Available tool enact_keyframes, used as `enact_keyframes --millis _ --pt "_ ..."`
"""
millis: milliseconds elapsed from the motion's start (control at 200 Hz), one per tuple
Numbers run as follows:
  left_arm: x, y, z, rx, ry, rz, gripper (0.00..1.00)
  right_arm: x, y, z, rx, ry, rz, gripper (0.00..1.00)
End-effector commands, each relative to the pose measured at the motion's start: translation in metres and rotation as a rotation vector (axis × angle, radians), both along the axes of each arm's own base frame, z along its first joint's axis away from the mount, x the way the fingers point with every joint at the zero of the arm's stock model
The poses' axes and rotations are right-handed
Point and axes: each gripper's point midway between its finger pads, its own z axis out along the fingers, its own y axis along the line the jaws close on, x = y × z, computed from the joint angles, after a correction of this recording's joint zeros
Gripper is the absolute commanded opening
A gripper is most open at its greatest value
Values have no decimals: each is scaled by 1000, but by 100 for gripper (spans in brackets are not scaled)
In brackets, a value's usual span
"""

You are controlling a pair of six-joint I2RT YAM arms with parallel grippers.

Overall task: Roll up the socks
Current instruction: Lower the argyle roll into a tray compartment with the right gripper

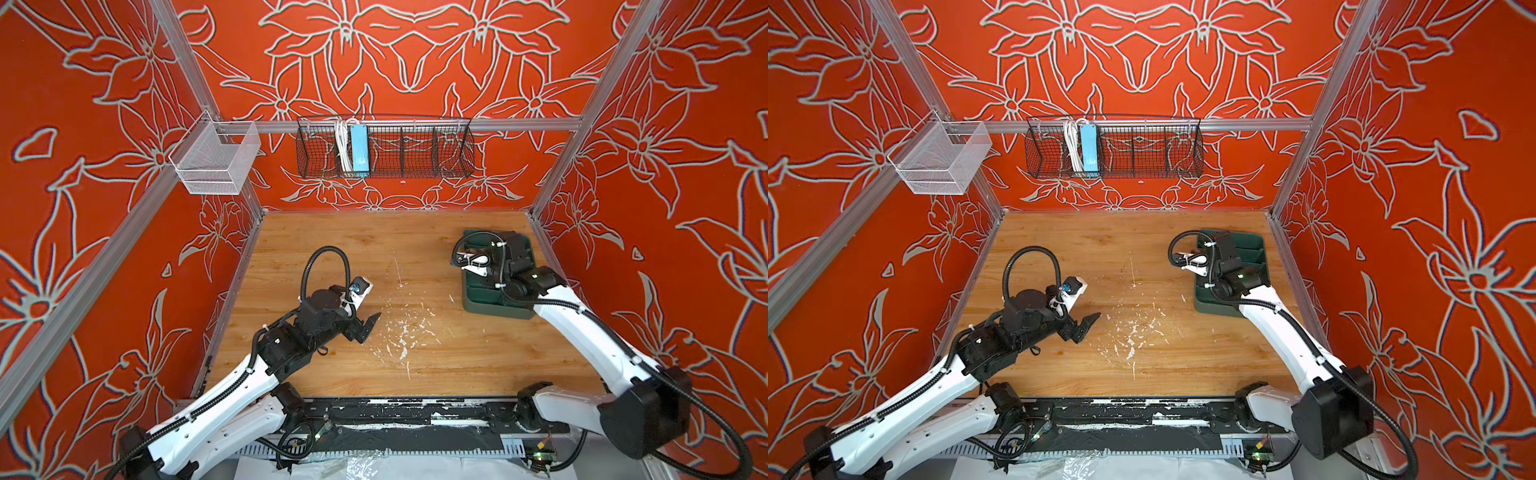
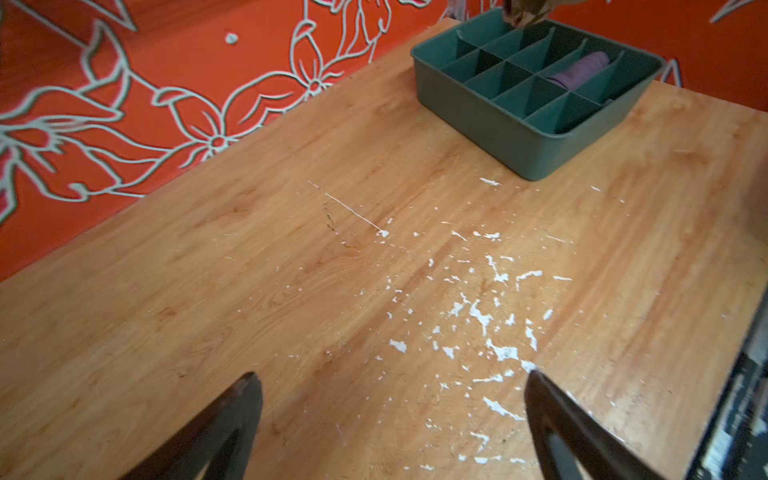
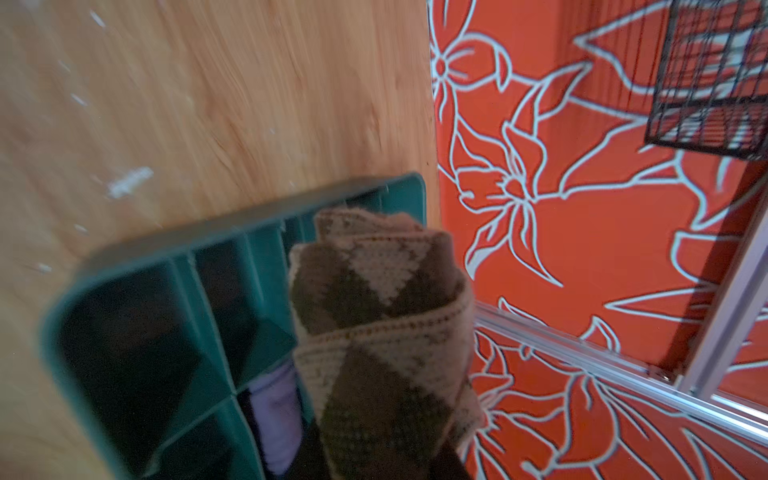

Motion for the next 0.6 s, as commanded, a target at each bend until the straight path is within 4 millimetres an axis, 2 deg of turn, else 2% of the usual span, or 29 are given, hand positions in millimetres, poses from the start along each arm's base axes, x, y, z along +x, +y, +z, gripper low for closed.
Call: enact_keyframes --millis 0,120,335,490,595 --pt "13 10 11 -28 -64 94 98 27 -37 -10 -229 4 -49 0" --pt "13 6 3 -10 -25 80 97 50 -54 -37 -295 42 -76 0" --pt "15 1 -4 -2 7 68 97 58 -41 -91 -288 172 8 0" --pt "15 1 -4 6 6 66 97 42 -24 -116 -256 287 72 0" --pt "14 3 0 18 -6 63 97 13 6 -125 -138 415 173 0"
